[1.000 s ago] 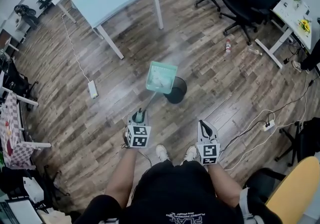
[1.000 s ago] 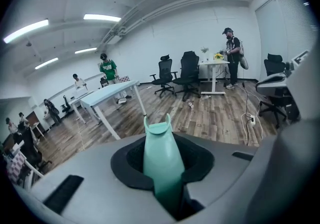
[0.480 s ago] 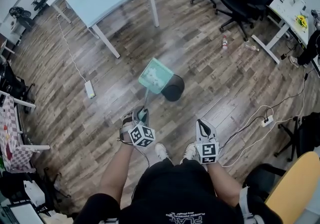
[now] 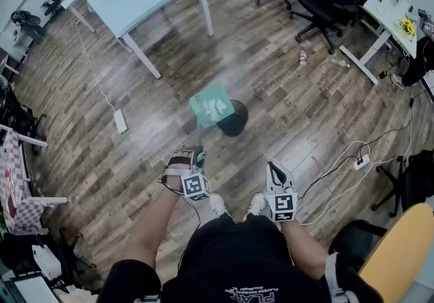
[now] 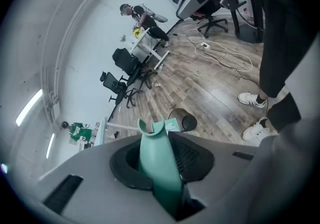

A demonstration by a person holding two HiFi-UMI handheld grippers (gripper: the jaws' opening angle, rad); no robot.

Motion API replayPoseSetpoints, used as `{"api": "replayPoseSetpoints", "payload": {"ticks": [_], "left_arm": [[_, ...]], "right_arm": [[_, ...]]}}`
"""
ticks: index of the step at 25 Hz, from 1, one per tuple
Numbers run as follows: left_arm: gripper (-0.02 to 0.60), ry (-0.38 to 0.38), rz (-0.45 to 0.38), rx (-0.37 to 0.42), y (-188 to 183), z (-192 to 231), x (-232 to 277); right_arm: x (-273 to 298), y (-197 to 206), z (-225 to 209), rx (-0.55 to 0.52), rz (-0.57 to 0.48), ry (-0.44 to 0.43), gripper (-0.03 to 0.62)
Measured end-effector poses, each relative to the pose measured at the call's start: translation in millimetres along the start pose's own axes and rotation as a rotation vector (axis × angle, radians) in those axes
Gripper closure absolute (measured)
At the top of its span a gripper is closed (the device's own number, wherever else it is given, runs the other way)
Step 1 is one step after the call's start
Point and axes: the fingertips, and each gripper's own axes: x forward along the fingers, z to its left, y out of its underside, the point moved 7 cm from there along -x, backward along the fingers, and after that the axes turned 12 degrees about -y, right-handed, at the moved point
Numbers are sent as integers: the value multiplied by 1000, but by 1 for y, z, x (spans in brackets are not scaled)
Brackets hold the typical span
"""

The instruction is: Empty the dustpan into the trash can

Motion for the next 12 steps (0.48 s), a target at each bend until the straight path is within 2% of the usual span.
{"api": "replayPoseSetpoints", "payload": {"ticks": [10, 12], "left_arm": [[483, 54, -76, 331, -24, -12, 3], [483, 32, -92, 383, -30, -10, 5]], "right_arm": [[0, -1, 0, -8, -9, -22, 569], [1, -5, 4, -12, -17, -33, 569]]}}
